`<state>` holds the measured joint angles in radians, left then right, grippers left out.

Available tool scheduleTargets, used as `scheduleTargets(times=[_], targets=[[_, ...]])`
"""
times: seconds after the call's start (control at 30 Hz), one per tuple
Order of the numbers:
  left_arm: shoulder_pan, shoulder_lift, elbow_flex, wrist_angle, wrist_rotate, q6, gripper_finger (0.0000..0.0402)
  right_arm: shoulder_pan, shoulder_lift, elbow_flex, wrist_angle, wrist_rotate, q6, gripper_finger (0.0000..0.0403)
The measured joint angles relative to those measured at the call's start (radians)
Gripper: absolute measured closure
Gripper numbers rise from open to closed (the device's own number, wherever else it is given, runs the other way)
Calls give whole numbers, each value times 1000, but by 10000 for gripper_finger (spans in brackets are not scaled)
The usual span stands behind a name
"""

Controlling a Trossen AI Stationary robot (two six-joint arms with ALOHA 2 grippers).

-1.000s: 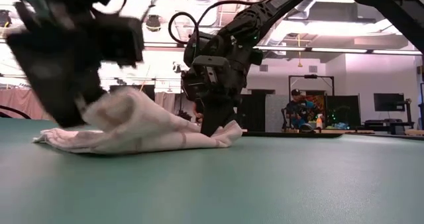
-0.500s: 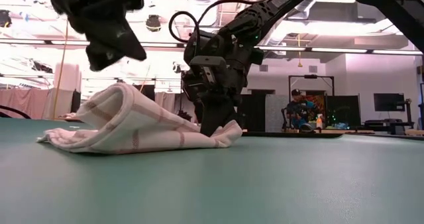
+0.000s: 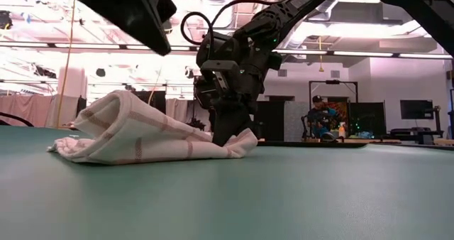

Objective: Roll towel into tight, uniform cylinder
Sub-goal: Roll the white patterned towel

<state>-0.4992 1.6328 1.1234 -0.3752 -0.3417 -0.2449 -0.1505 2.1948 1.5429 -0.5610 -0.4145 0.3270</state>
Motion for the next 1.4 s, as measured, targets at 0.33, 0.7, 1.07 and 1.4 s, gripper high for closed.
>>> scheduleTargets(times=[0.33,0.7,1.07,1.4], targets=[[-32,82,36,-37,107,-123,402,0,0,1,31,21,-2,392],[-34,130,35,-201,33,-253,401,-1,0,1,64,32,14,392],[-51,127,34,-411,-91,-395,401,-1,0,0,69,32,14,392],[-54,125,34,-496,-157,-486,401,-1,0,0,71,32,14,392]])
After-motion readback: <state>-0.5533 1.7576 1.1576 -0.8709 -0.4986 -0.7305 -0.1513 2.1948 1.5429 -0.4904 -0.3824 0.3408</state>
